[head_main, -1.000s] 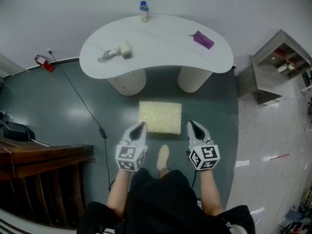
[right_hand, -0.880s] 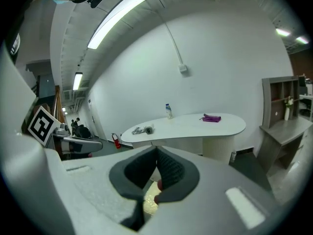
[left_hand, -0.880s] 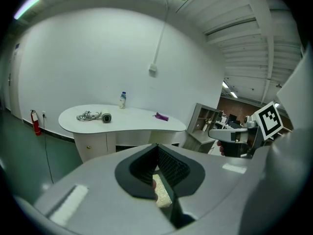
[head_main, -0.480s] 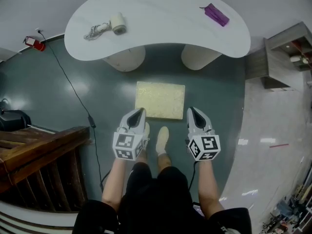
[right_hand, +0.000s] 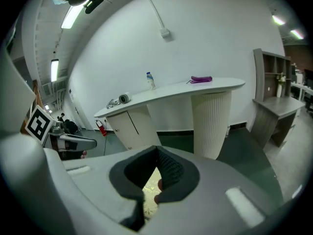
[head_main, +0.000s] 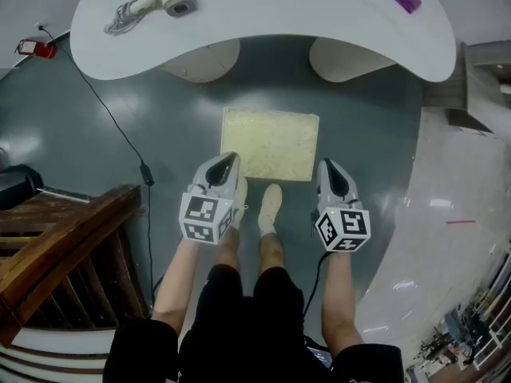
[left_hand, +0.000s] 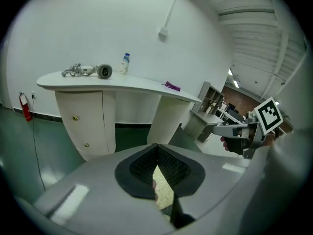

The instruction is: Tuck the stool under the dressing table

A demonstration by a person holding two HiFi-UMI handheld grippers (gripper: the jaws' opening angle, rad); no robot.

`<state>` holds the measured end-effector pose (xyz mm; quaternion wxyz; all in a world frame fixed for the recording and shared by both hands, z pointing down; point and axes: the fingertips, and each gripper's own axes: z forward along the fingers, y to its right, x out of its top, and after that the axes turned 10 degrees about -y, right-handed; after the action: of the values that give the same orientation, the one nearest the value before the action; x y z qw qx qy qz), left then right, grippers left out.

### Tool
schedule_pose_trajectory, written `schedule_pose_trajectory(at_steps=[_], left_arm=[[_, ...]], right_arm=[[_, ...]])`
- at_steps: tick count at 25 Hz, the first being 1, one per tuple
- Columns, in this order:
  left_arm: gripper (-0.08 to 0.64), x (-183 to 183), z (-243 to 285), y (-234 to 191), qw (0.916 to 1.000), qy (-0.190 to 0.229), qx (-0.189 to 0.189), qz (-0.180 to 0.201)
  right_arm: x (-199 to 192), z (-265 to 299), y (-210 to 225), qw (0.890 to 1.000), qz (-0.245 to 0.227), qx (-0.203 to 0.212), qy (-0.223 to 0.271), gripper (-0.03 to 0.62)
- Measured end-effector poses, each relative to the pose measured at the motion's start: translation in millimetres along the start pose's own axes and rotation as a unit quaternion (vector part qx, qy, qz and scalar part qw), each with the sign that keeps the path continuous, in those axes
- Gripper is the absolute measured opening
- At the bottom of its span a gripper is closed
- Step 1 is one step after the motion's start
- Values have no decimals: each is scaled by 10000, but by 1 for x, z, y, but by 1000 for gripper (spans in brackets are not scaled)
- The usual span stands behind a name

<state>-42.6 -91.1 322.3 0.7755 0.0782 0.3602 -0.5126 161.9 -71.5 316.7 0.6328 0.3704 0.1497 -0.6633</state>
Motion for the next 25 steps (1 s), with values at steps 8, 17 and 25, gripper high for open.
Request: schedule_pose_trajectory(at_steps=[8, 17, 25], left_arm=[[6, -41, 66, -34, 9998, -168, 71, -90], [6, -92, 130, -58, 9991, -388, 128, -64], [6, -129, 169, -86, 9983, -490, 253, -192]], right_arm=[[-51, 63, 27, 9996, 75, 78, -267, 3], [-100, 128, 59, 9988, 138, 100, -453, 3], [-137, 166, 80, 9984, 256, 202, -471, 9]])
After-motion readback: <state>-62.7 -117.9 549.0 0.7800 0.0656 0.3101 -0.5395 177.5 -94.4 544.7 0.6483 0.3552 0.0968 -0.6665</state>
